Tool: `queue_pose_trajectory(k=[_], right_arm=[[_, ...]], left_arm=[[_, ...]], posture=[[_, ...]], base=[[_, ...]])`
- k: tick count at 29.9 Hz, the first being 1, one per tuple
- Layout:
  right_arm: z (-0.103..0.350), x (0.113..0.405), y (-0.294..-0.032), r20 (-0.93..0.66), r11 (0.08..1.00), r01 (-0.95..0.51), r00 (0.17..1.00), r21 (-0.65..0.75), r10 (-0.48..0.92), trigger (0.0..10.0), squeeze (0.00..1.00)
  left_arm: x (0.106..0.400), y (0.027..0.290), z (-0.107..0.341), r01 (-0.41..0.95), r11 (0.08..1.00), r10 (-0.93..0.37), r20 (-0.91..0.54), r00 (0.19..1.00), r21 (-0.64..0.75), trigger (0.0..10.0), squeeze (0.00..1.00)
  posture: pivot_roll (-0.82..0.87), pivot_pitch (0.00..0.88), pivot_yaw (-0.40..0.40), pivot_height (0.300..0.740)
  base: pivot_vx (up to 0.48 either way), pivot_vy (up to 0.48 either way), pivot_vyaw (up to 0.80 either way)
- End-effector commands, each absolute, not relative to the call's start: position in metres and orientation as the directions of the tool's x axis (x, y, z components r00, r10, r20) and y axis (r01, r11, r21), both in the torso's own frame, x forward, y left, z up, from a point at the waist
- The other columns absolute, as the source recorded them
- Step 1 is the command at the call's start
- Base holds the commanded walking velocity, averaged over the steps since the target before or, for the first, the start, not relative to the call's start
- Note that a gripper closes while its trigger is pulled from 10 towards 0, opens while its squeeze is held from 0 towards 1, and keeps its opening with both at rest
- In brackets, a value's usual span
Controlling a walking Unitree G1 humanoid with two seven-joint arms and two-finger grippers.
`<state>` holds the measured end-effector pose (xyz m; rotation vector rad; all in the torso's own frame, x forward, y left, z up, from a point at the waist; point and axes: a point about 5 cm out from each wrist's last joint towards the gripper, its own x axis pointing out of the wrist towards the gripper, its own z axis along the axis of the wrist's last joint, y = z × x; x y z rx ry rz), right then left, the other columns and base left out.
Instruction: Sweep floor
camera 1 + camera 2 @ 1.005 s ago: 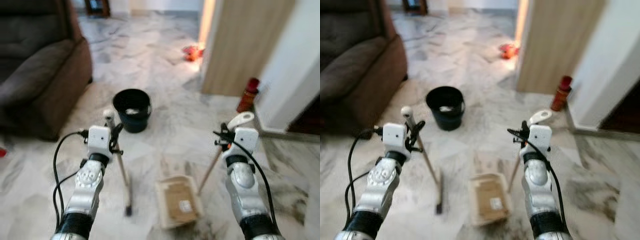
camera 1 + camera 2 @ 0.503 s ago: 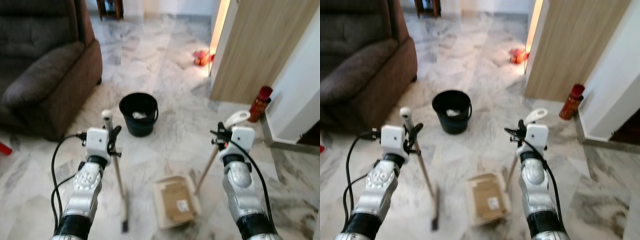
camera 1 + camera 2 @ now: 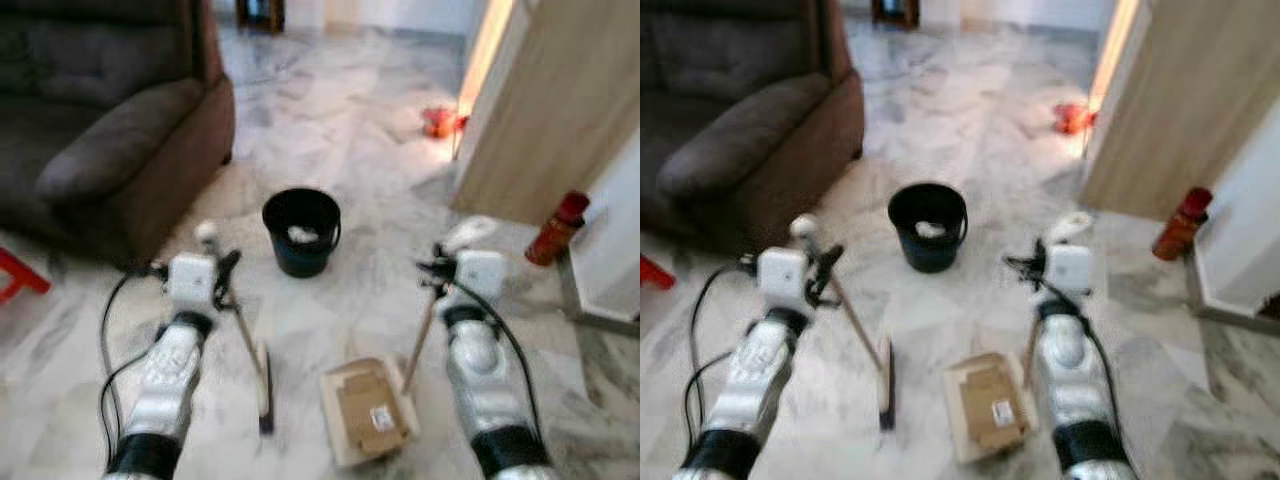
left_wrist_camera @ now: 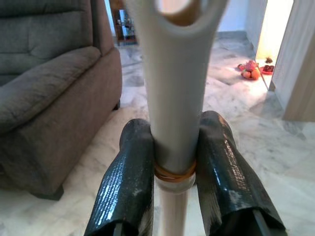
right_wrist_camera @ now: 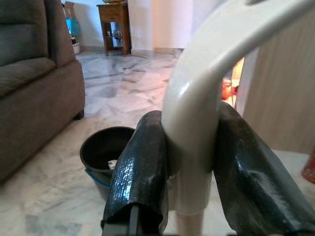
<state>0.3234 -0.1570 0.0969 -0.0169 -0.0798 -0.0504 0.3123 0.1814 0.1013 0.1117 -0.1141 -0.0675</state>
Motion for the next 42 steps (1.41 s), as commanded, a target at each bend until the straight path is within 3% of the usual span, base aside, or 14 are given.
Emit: queue_pose_trajectory(k=[1,20,27,42], right_arm=[[0.1063,0.3245,-0.1632,0.127,0.997,0.072,0.989,0.009,-0.072,10.0,0.0],[0.1055,0.3237,-0.1638,0.122,0.997,0.074,0.99,0.008,-0.074,10.0,0.0],[0.1059,0.3234,-0.163,0.127,0.998,0.068,0.99,0.007,-0.069,10.0,0.0],[0.1061,0.3238,-0.1643,0.125,0.997,0.076,0.989,0.023,-0.078,10.0,0.0]], left_arm=[[0.3159,0.1754,0.1112,0.081,0.988,-0.1,0.15,0.984,0.131,10.0,0.0],[0.3168,0.1772,0.1124,0.078,0.988,-0.098,0.151,0.984,0.136,10.0,0.0],[0.3171,0.1773,0.1128,0.078,0.988,-0.098,0.152,0.984,0.135,10.0,0.0],[0.3177,0.1776,0.113,0.076,0.988,-0.097,0.152,0.984,0.136,10.0,0.0]], posture=[[-0.02,0.077,0.012,0.74],[-0.02,0.093,0.015,0.74],[-0.02,0.094,0.014,0.74],[-0.01,0.097,0.014,0.74]], base=[[0.266,0.0,0.0],[0.266,0.0,0.0],[0.266,0.0,0.69],[0.265,0.0,0.0]])
